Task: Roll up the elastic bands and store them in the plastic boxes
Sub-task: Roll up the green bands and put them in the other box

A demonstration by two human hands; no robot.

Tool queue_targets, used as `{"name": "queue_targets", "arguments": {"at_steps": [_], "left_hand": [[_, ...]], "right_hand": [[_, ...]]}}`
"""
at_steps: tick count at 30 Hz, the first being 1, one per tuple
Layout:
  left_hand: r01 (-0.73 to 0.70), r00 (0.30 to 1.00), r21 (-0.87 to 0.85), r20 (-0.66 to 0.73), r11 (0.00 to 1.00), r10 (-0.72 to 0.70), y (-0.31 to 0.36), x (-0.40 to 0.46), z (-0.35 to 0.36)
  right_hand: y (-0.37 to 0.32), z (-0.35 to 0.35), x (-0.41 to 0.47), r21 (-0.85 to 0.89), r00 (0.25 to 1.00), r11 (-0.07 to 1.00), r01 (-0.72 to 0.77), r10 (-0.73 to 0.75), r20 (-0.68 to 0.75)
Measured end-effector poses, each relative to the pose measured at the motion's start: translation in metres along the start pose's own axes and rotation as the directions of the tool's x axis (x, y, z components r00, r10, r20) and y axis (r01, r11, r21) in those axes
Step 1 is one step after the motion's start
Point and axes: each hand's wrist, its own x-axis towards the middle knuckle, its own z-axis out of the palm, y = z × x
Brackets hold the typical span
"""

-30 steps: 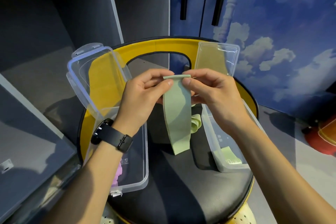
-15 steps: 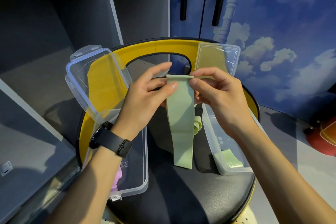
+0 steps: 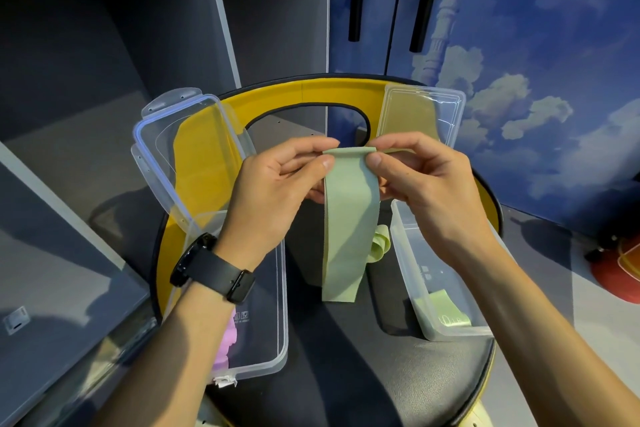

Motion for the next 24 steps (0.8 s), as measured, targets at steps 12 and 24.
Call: {"name": "queue_targets", "arguments": {"at_steps": [12, 24], "left_hand": [[-0.082, 0.997, 0.074, 0.002, 0.994, 0.082, 0.0007, -0.0010, -0.0009], [-0.179, 0.983, 0.187, -0.018, 0.966, 0.185, -0.0046, -0.0018, 0.0007]], "right_hand": [[-0.0011, -0.0015, -0.0014, 0.041, 0.992, 0.994, -0.104, 0.100, 0.078], [0.0006, 0.0004, -0.0008, 0.103, 0.991, 0.989, -0.102, 0.091, 0.101]]}}
